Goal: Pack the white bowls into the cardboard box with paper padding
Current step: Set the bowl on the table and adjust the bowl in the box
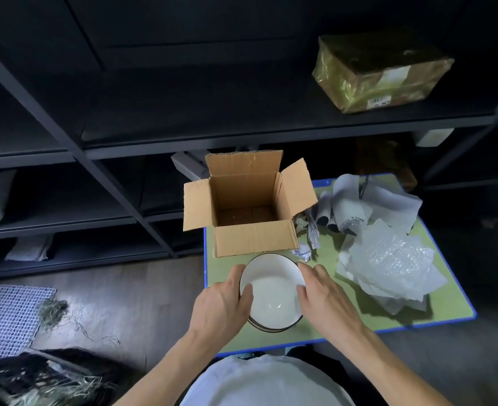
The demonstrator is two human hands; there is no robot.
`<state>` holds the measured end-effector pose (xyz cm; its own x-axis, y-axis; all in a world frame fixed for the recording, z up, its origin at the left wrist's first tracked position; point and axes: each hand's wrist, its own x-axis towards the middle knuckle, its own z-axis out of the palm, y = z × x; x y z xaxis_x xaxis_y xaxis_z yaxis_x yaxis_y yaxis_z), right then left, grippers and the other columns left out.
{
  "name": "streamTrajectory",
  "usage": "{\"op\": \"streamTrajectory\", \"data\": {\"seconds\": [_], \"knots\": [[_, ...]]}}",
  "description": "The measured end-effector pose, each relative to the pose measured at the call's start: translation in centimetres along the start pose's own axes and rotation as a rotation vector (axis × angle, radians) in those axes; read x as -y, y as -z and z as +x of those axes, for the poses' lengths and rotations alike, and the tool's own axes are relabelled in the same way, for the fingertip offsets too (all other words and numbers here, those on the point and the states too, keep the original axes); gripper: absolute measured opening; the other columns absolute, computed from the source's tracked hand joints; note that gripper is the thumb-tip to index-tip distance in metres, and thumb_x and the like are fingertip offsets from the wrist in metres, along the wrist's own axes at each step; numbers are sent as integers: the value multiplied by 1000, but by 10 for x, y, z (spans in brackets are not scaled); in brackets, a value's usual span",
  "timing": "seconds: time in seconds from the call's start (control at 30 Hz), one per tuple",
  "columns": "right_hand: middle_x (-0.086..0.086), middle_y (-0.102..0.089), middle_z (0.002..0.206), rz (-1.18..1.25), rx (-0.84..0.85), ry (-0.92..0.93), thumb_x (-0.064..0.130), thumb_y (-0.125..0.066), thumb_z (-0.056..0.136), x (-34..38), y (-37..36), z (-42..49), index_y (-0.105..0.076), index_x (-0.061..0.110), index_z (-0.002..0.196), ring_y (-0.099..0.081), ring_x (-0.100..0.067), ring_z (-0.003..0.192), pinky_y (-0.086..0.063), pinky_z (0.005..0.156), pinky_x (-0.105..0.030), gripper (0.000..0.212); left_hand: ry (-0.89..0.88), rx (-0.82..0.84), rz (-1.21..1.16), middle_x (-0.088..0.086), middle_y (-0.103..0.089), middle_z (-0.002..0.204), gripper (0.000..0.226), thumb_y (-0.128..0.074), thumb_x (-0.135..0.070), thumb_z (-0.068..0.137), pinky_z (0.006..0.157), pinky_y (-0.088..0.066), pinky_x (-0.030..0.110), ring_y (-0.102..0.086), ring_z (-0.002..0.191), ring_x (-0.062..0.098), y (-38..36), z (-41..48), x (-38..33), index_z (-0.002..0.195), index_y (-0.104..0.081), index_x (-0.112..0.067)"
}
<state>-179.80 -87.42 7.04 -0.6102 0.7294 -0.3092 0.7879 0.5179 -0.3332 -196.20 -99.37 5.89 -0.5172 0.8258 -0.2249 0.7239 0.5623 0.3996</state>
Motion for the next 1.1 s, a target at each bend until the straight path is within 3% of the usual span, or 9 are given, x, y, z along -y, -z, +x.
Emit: {"op": "streamTrajectory", "data": {"seconds": [0.03,0.1,0.17,0.27,0.37,0.47,0.67,0.9,1.1], "knots": [[-3,-46,109,3,5,-1,19,-40,102,0,1,0,-37,19,145,-59,-25,84,-41,69,-31,43,-7,-7,24,1,-57,62,31,-34,-38,101,53,-42,34,-47,53,25,0,1,1,130,-42,-32],[-4,-46,108,-3,-3,5,17,-41,101,1,2,2,-41,17,140,-59,-26,83,-42,68,-32,39,-12,-13,79,0,-44,54,13,-34,-33,102,47,-30,32,-35,48,23,0,3,1,104,-47,-30],[-4,-46,109,-14,-17,12,17,-42,101,2,4,3,-44,15,136,-59,-26,82,-43,68,-32,35,4,-6,92,0,-36,50,20,-33,-33,102,45,-21,32,-30,46,23,1,5,2,84,-39,-24],[-5,-47,112,-26,-7,21,18,-42,102,2,5,4,-43,14,138,-60,-27,83,-43,69,-32,36,-18,-26,47,-1,-50,55,28,-31,-43,102,48,-34,31,-41,49,22,-2,8,6,112,-53,-28],[-4,-47,115,-40,-9,22,22,-42,102,2,4,3,-39,16,142,-61,-26,82,-44,67,-33,41,-50,-58,26,-3,-64,66,37,-29,-47,101,58,-49,33,-57,60,24,1,7,6,130,-49,-34],[-2,-47,114,-58,-42,19,30,-42,102,2,5,3,-38,19,143,-62,-24,83,-41,65,-30,43,-79,-131,46,-4,-65,70,36,-30,-47,101,59,-49,33,-60,64,24,7,7,3,128,-50,-34],[3,-51,111,-61,-124,60,35,-45,102,0,8,5,-44,23,142,-60,-16,90,-30,64,-23,42,-246,-287,-4,-8,-60,67,23,-44,-37,97,48,-44,31,-58,61,20,20,10,-11,102,-64,-26],[5,-57,127,74,-157,50,34,-44,103,-10,13,10,-52,24,139,-56,-17,115,-47,85,-31,38,-405,-268,-8,-4,-60,86,18,-54,-29,97,58,-37,28,-55,78,19,22,32,-37,107,-67,-21],[6,-60,125,73,-189,-27,33,-45,103,-39,24,5,-53,27,138,-57,-16,116,-49,90,-34,36,-543,-213,-11,-3,-58,88,23,-46,-32,98,65,-40,29,-53,81,19,14,51,-74,103,-65,-21]]}}
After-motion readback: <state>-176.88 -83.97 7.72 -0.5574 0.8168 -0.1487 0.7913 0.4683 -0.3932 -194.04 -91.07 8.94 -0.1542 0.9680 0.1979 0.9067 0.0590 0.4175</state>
